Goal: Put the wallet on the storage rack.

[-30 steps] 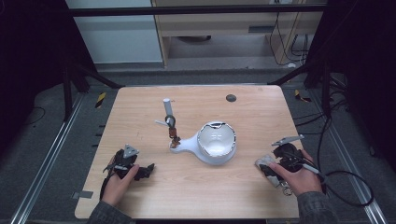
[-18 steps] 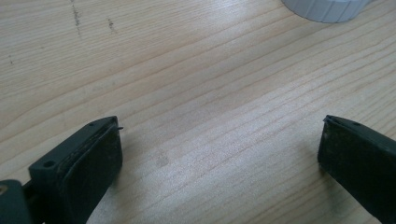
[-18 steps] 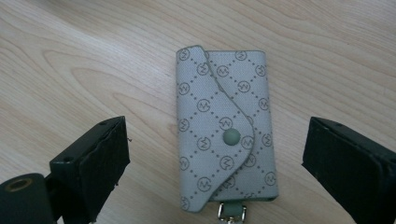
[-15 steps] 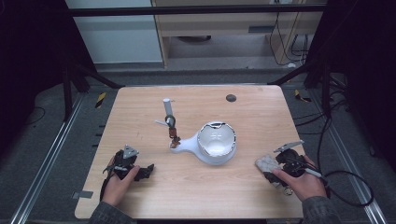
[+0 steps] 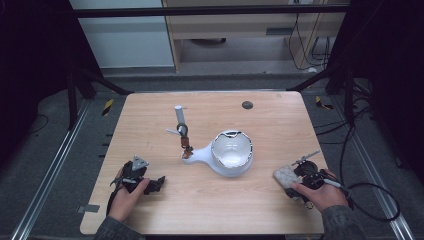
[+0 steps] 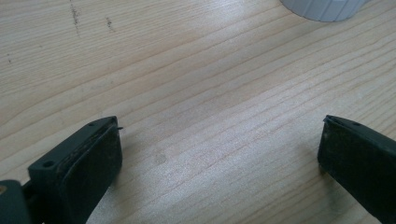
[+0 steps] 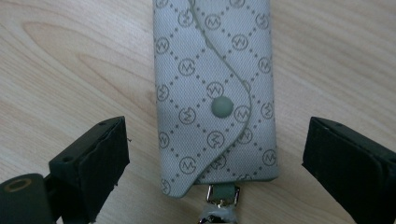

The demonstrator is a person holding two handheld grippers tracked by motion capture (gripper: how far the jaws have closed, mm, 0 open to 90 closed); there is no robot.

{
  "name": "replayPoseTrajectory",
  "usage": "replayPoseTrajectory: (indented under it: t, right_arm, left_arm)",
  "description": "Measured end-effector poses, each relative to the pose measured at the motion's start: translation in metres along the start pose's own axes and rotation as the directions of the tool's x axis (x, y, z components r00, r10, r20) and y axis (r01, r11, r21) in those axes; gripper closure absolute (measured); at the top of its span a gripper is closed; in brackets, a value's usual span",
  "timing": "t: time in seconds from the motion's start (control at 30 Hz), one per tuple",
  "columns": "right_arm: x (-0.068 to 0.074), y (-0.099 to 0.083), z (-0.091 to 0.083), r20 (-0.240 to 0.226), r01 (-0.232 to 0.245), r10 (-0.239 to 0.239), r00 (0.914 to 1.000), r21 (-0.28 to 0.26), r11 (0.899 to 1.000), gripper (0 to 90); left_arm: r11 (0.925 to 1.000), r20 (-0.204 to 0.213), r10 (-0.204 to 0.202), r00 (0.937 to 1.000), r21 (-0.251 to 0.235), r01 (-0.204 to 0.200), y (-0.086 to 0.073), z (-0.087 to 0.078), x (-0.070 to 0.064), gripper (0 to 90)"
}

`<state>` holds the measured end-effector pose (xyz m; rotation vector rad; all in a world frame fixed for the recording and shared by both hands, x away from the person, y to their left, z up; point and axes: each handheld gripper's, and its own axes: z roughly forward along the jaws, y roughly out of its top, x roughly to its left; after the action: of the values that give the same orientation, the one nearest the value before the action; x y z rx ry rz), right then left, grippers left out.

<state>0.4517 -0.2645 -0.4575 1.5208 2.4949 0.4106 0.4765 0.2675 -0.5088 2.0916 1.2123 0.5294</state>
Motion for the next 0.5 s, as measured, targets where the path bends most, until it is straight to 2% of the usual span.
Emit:
replayPoseTrajectory:
  t: [0.13,0.4,0.47,0.5]
  right_arm:
    - [-0.0017,-0.0004,0.0048,-0.022,0.000,0.001,0.9998,0.011,1.000,7.6]
    - [-0.0044,-0.0008,0.0077,-0.021,-0.007,0.007,0.9998,0.022,1.000,12.3]
    - [-0.0039,-0.0010,0.0087,-0.018,-0.003,0.003,0.9998,0.026,1.000,13.2]
    - [-0.0047,-0.0016,0.0104,-0.010,0.017,-0.016,0.9998,0.021,1.000,13.7]
  left_arm:
    - [1.0000,0.001,-0.003,1.0000,-0.002,0.003,0.0003,0.0005,-0.0005,0.0]
    - [1.0000,0.001,-0.001,1.0000,0.000,0.001,0.0003,0.0004,-0.0006,0.0]
    - [1.0000,0.001,0.004,1.0000,0.001,-0.004,0.0004,0.0003,-0.0003,0.0]
    - [1.0000,0.002,0.005,1.0000,0.001,-0.005,0.0004,0.0003,-0.0003,0.0]
